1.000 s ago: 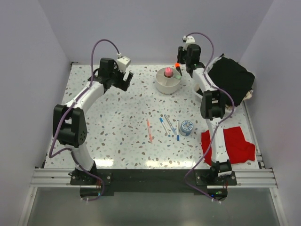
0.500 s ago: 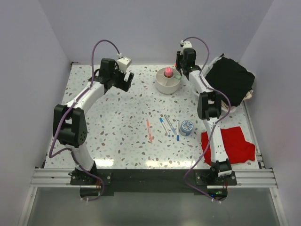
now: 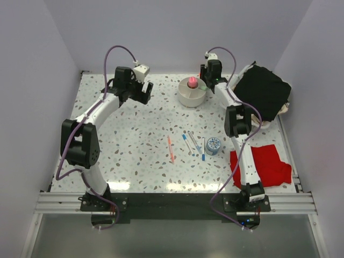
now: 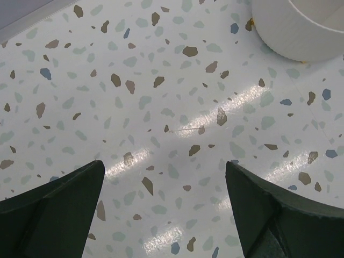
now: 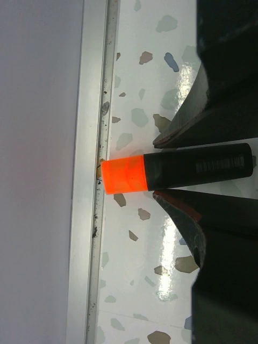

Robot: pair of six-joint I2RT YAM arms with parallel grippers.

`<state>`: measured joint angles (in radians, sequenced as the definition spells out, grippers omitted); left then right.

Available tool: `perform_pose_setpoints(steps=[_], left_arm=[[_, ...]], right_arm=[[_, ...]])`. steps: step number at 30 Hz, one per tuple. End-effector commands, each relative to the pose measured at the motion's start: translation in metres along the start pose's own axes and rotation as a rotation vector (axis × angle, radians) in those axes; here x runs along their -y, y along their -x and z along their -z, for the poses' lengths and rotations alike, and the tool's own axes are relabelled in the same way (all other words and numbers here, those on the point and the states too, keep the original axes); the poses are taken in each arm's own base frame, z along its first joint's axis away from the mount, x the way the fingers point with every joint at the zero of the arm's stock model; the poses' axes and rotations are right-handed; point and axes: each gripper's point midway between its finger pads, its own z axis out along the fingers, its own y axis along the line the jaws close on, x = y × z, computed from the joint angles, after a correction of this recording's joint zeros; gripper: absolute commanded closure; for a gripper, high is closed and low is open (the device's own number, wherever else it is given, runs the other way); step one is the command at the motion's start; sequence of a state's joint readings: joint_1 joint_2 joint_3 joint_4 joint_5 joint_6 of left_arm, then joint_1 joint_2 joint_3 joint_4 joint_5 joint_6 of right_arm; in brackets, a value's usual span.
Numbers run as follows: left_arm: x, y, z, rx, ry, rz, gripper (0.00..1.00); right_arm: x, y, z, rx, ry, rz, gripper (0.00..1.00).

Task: Sort the stationery into containers
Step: Pick up the stationery from the center of the board.

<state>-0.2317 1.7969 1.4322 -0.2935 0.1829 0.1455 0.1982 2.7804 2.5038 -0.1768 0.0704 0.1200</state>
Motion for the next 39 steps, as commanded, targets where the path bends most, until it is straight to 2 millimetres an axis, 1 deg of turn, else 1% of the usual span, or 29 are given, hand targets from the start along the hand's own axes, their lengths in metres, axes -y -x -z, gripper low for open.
perform_pose_setpoints(steps=[1, 3, 4, 6, 9, 10, 12, 13, 15, 16, 18, 19, 20, 21, 22, 23, 24, 25, 26, 27, 28, 29, 30, 31, 33, 34, 36, 37, 39], left_arm=[[0.004, 0.022, 0.002, 0.069, -0.014, 0.011, 0.0], [0.004, 0.022, 0.001, 0.069, -0.013, 0.014, 0.0], [0.004, 0.021, 0.001, 0.068, -0.013, 0.016, 0.0], [0.004, 0.022, -0.001, 0.069, -0.013, 0.023, 0.0], [0.005, 0.027, -0.003, 0.077, -0.02, 0.035, 0.0], [0.005, 0.029, -0.004, 0.084, -0.02, 0.039, 0.0], [0.005, 0.031, -0.006, 0.088, -0.027, 0.045, 0.0], [0.005, 0.032, -0.007, 0.089, -0.028, 0.044, 0.0], [0.005, 0.034, -0.007, 0.094, -0.031, 0.042, 0.0], [0.005, 0.034, -0.007, 0.093, -0.03, 0.043, 0.0], [0.006, 0.036, -0.006, 0.097, -0.032, 0.042, 0.0], [0.005, 0.037, -0.005, 0.1, -0.032, 0.041, 0.0], [0.006, 0.036, -0.006, 0.098, -0.034, 0.042, 0.0], [0.006, 0.037, -0.005, 0.102, -0.036, 0.044, 0.0], [0.007, 0.036, -0.006, 0.1, -0.04, 0.046, 0.0], [0.008, 0.037, -0.007, 0.102, -0.046, 0.044, 0.0], [0.008, 0.037, -0.007, 0.104, -0.049, 0.043, 0.0], [0.008, 0.036, -0.009, 0.103, -0.05, 0.043, 0.0], [0.009, 0.038, -0.009, 0.108, -0.053, 0.044, 0.0], [0.009, 0.04, -0.01, 0.113, -0.055, 0.043, 0.0], [0.01, 0.041, -0.011, 0.116, -0.059, 0.042, 0.0], [0.01, 0.043, -0.011, 0.121, -0.063, 0.041, 0.0], [0.012, 0.045, -0.012, 0.124, -0.066, 0.038, 0.0], [0.013, 0.046, -0.013, 0.127, -0.069, 0.038, 0.0], [0.018, 0.049, -0.013, 0.134, -0.08, 0.031, 0.0], [0.021, 0.052, -0.013, 0.14, -0.086, 0.029, 0.0], [0.027, 0.055, -0.014, 0.145, -0.099, 0.018, 0.0], [0.029, 0.057, -0.013, 0.151, -0.099, 0.014, 0.0], [0.033, 0.06, -0.012, 0.16, -0.102, 0.005, 0.0]], right_arm=[[-0.001, 0.005, 0.001, 0.003, -0.019, 0.0, 0.6], [-0.002, 0.006, 0.001, 0.007, -0.021, 0.012, 0.6], [-0.003, 0.005, 0.001, 0.006, -0.024, 0.015, 0.64], [-0.002, 0.006, 0.002, 0.005, -0.035, 0.028, 0.69], [-0.003, 0.004, 0.003, -0.003, -0.045, 0.036, 0.73], [-0.003, 0.003, 0.002, -0.004, -0.043, 0.039, 0.83], [0.001, 0.003, 0.003, -0.007, -0.063, 0.037, 0.95], [0.002, 0.001, 0.003, -0.009, -0.071, 0.034, 1.0], [0.004, 0.004, 0.004, -0.001, -0.074, 0.037, 1.0], [0.002, 0.009, 0.006, 0.007, -0.067, 0.033, 1.0], [0.002, 0.022, 0.009, 0.037, -0.061, 0.021, 1.0], [0.002, 0.04, 0.015, 0.071, -0.058, 0.011, 1.0], [0.0, 0.054, 0.019, 0.105, -0.051, 0.006, 1.0], [0.0, 0.066, 0.023, 0.134, -0.046, 0.003, 1.0], [-0.003, 0.073, 0.026, 0.149, -0.021, 0.0, 1.0], [-0.006, 0.106, 0.039, 0.228, -0.005, -0.008, 1.0], [-0.007, 0.119, 0.045, 0.263, 0.008, -0.01, 1.0], [-0.008, 0.116, 0.046, 0.263, 0.021, -0.005, 1.0], [-0.012, 0.153, 0.065, 0.36, 0.046, -0.006, 1.0], [-0.015, 0.159, 0.07, 0.381, 0.059, -0.001, 1.0], [-0.016, 0.161, 0.074, 0.388, 0.068, 0.0, 1.0], [-0.019, 0.172, 0.081, 0.42, 0.083, -0.001, 1.0], [-0.021, 0.187, 0.094, 0.452, 0.089, -0.003, 1.0], [-0.021, 0.184, 0.095, 0.448, 0.092, -0.01, 1.0], [-0.021, 0.203, 0.11, 0.494, 0.099, -0.015, 1.0], [-0.021, 0.202, 0.111, 0.498, 0.102, -0.027, 1.0], [-0.023, 0.211, 0.122, 0.518, 0.126, -0.042, 1.0], [-0.021, 0.208, 0.124, 0.509, 0.128, -0.069, 1.0], [-0.027, 0.209, 0.13, 0.509, 0.183, -0.094, 1.0]])
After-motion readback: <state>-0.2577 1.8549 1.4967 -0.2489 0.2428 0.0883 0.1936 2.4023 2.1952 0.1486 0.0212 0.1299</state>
